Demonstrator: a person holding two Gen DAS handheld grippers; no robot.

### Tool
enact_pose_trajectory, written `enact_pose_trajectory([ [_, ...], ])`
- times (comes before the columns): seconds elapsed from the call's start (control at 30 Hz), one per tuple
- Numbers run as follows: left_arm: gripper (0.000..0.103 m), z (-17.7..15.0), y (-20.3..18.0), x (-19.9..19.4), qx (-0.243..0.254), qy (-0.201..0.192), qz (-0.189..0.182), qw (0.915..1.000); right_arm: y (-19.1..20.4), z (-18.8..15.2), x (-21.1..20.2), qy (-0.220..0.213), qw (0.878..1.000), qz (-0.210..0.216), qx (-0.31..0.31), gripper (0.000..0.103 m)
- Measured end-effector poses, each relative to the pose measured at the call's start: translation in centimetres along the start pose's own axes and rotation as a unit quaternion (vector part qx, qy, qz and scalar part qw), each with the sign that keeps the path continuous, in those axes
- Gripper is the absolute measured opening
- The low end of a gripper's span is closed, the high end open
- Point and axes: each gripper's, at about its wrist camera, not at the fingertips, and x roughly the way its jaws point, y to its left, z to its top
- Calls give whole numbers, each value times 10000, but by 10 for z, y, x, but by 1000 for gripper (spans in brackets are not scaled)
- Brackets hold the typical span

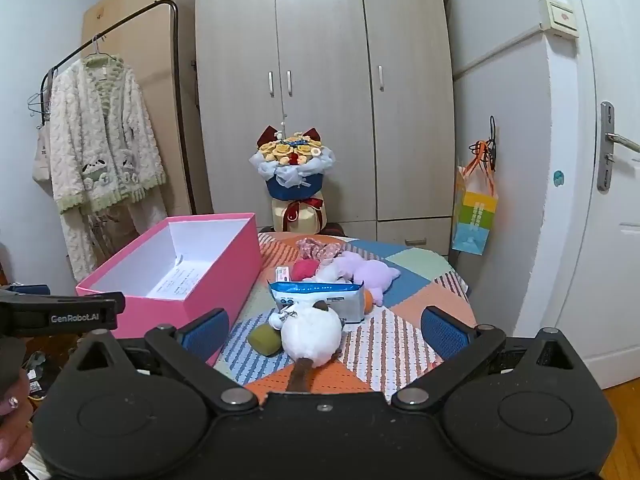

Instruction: Organize soft objects

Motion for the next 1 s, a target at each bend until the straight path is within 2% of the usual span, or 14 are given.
enact_pose_trajectory([
  [0.47, 103, -4, 0, 4, 30, 224, -219, 9995, -16, -9, 7, -76, 9999, -79, 90, 103],
  [0.67, 103, -4, 3, 2, 38, 347, -360, 9987, -7, -6, 3, -45, 9999, -149, 71, 103],
  [1.0, 103, -5, 3, -2, 98, 343, -502, 9981, -8, -6, 0, -55, 9998, -173, 78, 103],
])
